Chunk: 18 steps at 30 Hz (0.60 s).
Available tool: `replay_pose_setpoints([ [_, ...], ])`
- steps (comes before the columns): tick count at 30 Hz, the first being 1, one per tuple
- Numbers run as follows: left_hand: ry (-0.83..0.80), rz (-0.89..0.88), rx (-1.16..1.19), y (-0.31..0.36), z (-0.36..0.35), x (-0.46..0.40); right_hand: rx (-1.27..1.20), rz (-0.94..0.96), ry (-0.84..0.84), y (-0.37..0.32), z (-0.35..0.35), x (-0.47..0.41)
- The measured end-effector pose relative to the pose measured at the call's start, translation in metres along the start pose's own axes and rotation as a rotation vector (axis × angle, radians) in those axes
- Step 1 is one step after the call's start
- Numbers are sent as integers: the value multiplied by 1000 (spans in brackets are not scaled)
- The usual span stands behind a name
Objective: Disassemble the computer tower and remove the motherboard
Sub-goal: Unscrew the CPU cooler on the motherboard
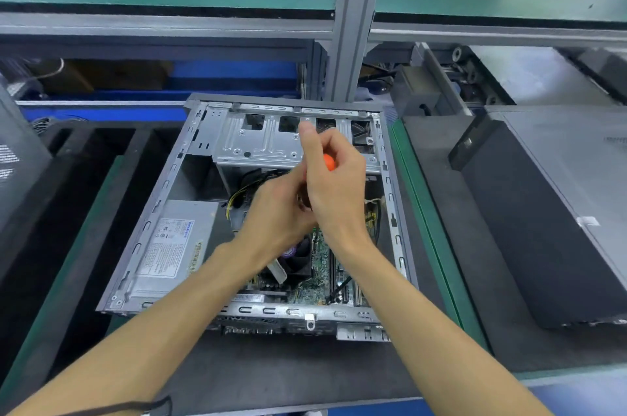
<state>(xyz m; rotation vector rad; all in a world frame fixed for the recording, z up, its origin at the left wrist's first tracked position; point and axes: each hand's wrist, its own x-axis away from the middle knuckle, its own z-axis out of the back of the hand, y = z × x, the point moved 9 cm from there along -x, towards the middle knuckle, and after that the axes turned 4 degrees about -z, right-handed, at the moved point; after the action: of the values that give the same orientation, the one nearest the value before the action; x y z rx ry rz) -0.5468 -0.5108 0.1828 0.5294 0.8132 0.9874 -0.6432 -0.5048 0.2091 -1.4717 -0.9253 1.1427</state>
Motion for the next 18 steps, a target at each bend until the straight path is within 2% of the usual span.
replay_pose_setpoints([
  [2, -84, 30, 79, -4, -11, 5, -87, -24, -85, 0, -6, -5],
  [5, -313, 51, 294, -10, -31, 16, -212, -151, -300, 6, -8, -21],
  [8, -296, 56, 304, -12, -28, 14, -233, -183, -384, 9, -10, -22],
  [10, -255, 46, 239, -13, -21, 7, -202, -165, -343, 11, -7, -25],
  [15, -104, -5, 95, -7, -5, -4, -34, 15, -106, -3, -1, -16],
  [18, -170, -21, 121, -3, -19, 3, -55, 4, -69, -2, -2, -16],
])
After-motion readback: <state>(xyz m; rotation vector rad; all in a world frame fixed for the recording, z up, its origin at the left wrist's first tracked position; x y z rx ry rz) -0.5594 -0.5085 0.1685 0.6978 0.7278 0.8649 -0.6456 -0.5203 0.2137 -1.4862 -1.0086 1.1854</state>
